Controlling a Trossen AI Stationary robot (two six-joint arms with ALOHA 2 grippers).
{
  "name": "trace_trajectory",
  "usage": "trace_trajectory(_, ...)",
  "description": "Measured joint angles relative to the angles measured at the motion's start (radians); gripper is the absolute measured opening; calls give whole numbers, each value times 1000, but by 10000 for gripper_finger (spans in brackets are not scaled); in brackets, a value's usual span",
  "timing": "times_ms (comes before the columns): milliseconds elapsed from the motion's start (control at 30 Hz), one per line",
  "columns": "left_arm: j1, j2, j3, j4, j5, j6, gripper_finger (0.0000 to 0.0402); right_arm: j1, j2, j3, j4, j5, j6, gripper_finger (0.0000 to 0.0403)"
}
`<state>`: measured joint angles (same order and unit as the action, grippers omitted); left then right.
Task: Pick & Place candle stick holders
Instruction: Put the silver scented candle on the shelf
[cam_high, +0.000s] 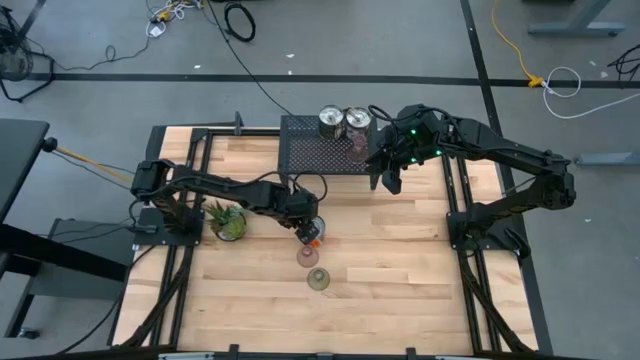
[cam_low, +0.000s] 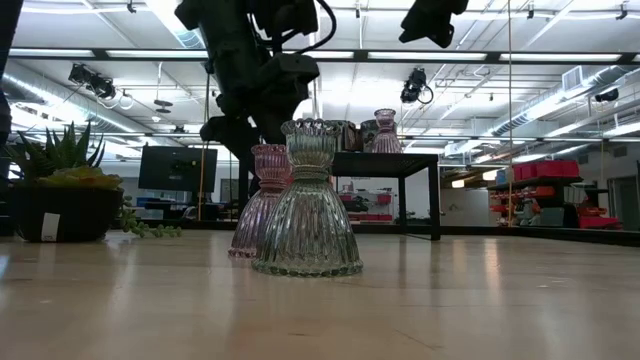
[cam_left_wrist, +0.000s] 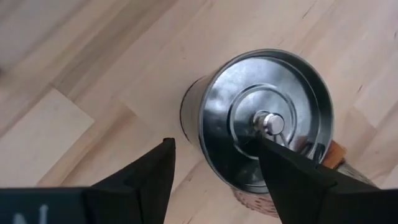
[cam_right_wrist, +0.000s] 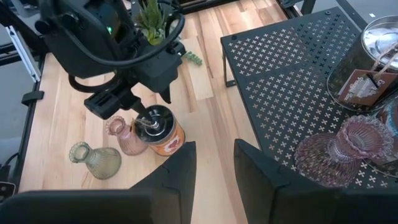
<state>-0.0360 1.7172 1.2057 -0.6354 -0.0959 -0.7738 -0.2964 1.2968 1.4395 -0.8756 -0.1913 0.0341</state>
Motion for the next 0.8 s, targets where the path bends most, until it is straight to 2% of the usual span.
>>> trace_trajectory(133, 6, 0, 0, -1, 7, 0, 233, 0, 0, 0, -1, 0, 0, 107)
trace_trajectory(233, 10, 0, 0, -1, 14, 0, 215, 0, 0, 0, -1, 0, 0, 107)
trace_trajectory(400, 11, 0, 0, -2, 34, 1, 146, 0, 0, 0, -1, 0, 0, 107)
trace_trajectory(600, 11, -1, 2, -14, 43, 25, 24, 0, 0, 0, -1, 0, 0, 107)
trace_trajectory(800, 10, -3, 4, -61, 54, 41, 7, 0, 0, 0, -1, 0, -3, 107)
